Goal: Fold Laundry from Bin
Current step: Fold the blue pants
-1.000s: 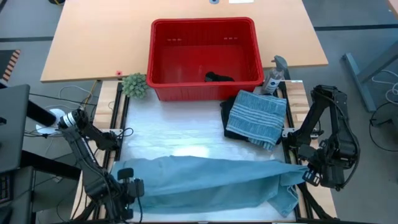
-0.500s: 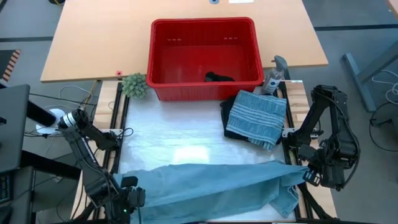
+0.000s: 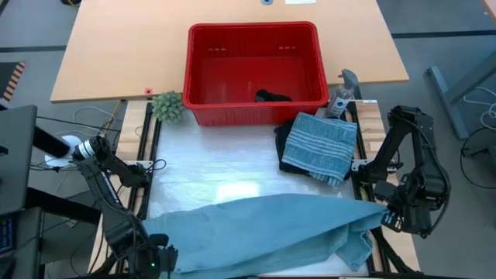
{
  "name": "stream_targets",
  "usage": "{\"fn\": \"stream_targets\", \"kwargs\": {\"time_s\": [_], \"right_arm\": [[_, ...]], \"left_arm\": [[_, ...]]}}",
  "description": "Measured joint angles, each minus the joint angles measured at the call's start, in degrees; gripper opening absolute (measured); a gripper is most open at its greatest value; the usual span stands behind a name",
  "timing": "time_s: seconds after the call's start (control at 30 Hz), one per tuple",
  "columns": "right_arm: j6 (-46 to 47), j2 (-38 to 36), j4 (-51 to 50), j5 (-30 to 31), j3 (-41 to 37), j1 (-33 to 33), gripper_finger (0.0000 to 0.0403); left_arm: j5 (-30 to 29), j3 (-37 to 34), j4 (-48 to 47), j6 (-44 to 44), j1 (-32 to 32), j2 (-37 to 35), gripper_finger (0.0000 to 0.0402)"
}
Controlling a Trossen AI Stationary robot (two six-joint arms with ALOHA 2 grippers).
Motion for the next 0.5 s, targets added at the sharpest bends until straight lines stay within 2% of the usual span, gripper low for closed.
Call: {"fn": "stream_targets", "kwargs": {"time_s": [0.13,0.2,0.4,0.5], "right_arm": [[-0.1,0.0,0.1,0.1,0.0,0.0,0.0021],[-0.2,0.0,0.1,0.1,0.0,0.0,0.0021],[-0.2,0.0,0.2,-1.0,0.0,0.0,0.0021],[-0.2,0.0,0.2,-1.0,0.0,0.0,0.0021]], "left_arm": [[-13.7,0.0,-1.8,-2.4,0.0,0.0,0.0168],[-17.0,0.0,-1.1,-2.0,0.1,0.0,0.0164],[-17.4,0.0,6.1,5.3,-1.6,2.7,0.0160],[-16.3,0.1,6.2,6.7,-3.1,5.7,0.0160]]}}
